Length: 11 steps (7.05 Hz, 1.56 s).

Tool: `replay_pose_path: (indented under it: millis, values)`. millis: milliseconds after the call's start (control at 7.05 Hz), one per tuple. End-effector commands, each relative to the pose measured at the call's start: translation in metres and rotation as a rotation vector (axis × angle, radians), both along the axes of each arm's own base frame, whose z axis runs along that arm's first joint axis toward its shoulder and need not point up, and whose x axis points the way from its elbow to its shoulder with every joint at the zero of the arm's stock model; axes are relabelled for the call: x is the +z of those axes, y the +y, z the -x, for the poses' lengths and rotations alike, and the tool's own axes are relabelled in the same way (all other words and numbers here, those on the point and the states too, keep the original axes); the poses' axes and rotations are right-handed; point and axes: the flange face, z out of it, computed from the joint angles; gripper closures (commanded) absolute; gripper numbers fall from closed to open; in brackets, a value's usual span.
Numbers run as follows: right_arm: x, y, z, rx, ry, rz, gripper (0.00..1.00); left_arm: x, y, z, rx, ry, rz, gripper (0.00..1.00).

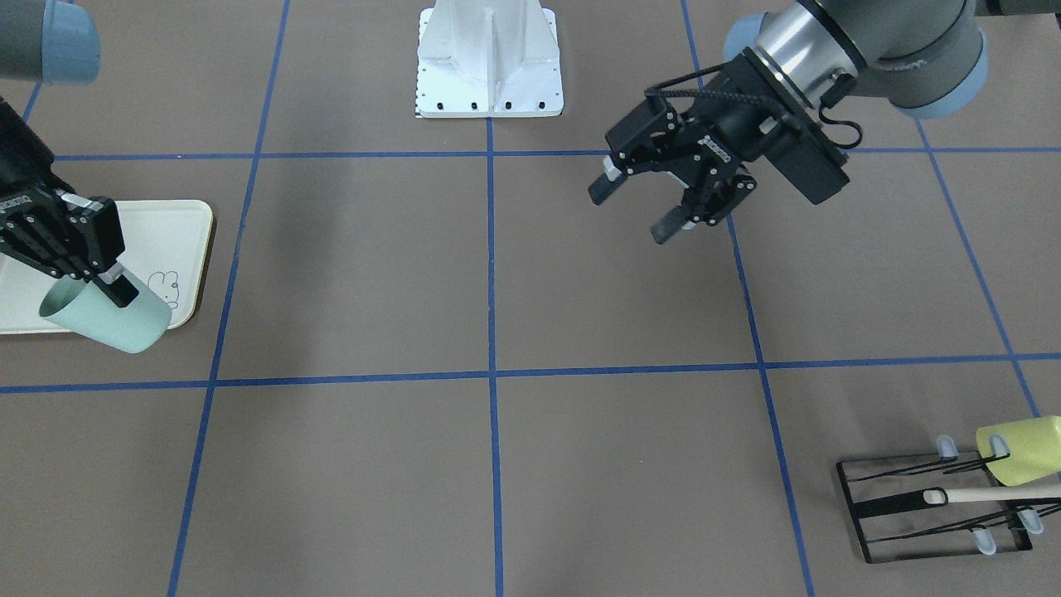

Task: Left arm grabs green cup and hands to right arm on tray

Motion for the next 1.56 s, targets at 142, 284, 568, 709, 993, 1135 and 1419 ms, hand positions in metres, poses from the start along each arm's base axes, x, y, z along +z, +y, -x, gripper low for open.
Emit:
replay_pose_path:
  millis: [142, 284, 568, 709, 993, 1135, 1419]
  values:
    - [0.056, 0.024, -0.011, -0.116, 0.191, 0.103, 1.00, 0.168, -0.022, 0.167, 0.139, -0.473, -0.145, 0.00]
    - [0.077, 0.041, -0.007, -0.187, 0.241, 0.111, 1.00, 0.190, -0.022, 0.220, 0.179, -0.545, -0.087, 0.00]
    - [0.100, 0.065, 0.023, -0.258, 0.282, 0.132, 1.00, 0.285, 0.020, 0.268, 0.250, -0.588, 0.007, 0.00]
    - [0.106, 0.077, 0.043, -0.280, 0.319, 0.119, 1.00, 0.325, 0.023, 0.269, 0.274, -0.584, 0.088, 0.00]
    - [0.120, 0.102, 0.069, -0.310, 0.312, 0.109, 1.00, 0.380, 0.054, 0.271, 0.299, -0.559, 0.167, 0.00]
    - [0.123, 0.112, 0.086, -0.251, 0.312, 0.116, 1.00, 0.380, 0.064, 0.265, 0.318, -0.448, 0.171, 0.00]
    - [0.127, 0.124, 0.110, -0.265, 0.324, 0.127, 0.47, 0.379, 0.064, 0.262, 0.324, -0.411, 0.174, 0.00]
